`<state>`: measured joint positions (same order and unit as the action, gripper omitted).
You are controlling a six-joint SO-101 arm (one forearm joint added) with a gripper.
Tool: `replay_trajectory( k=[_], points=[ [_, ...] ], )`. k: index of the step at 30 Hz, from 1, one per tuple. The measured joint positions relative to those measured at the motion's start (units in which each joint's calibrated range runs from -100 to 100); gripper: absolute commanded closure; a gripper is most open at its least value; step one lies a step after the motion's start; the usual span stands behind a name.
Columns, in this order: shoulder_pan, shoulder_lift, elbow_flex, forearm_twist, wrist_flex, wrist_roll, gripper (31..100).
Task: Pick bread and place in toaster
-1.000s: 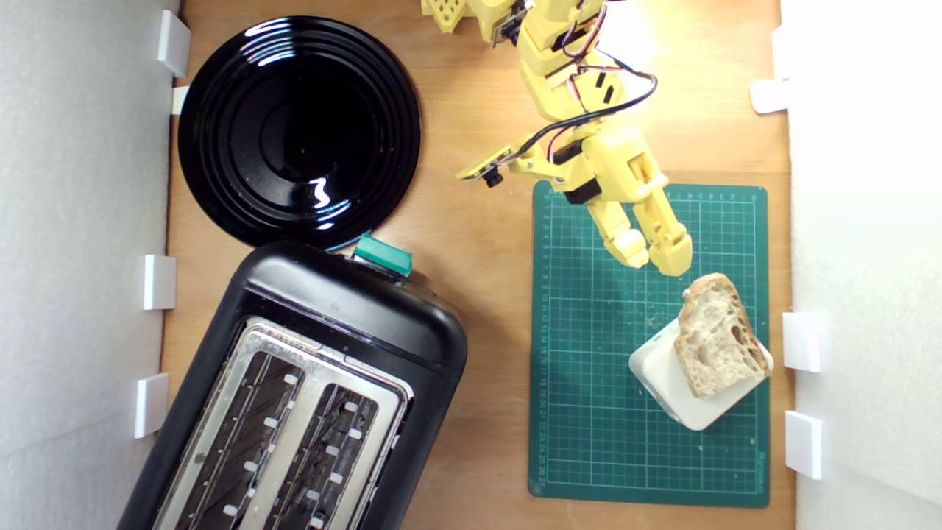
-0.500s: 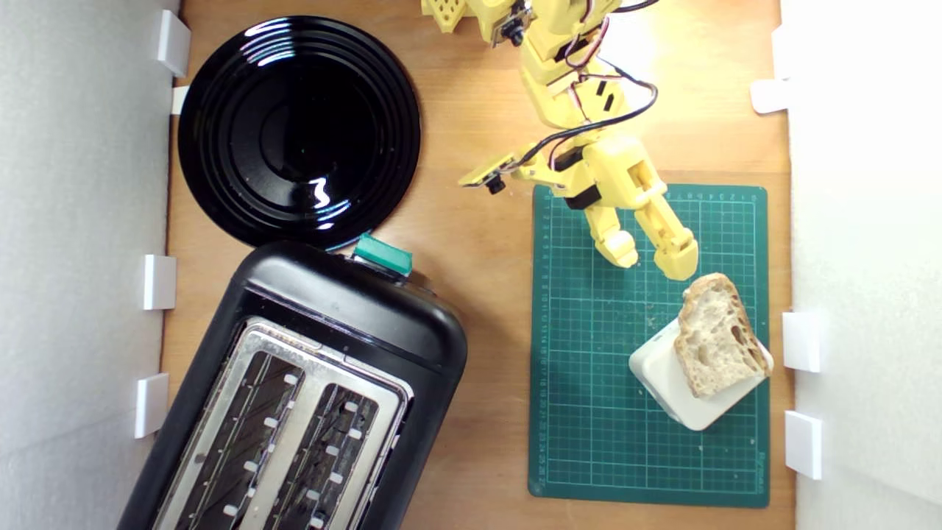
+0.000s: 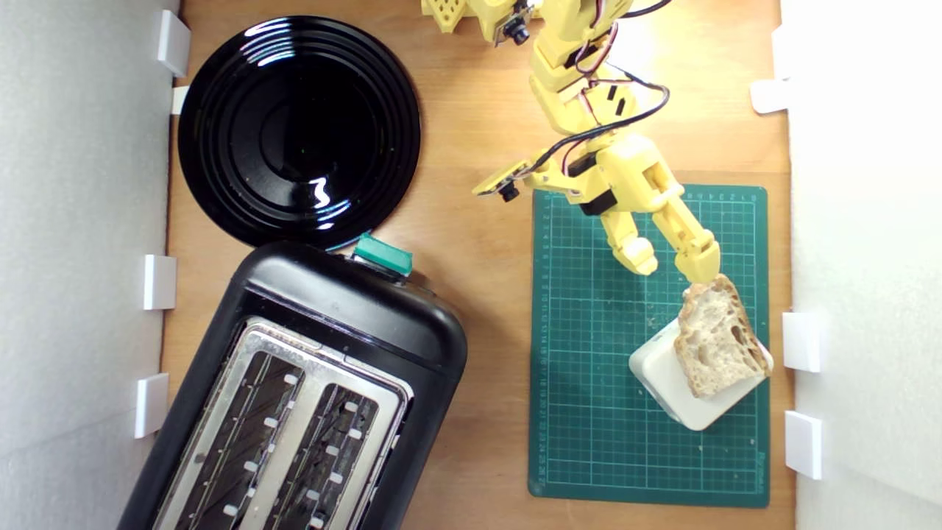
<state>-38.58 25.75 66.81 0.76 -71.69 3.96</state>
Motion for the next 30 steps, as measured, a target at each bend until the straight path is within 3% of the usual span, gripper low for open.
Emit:
replay_trajectory(
  k=[30],
  points=[
    [-0.9,6.4,-10.1,0.4,-0.3,-0.1,32.9]
  ],
)
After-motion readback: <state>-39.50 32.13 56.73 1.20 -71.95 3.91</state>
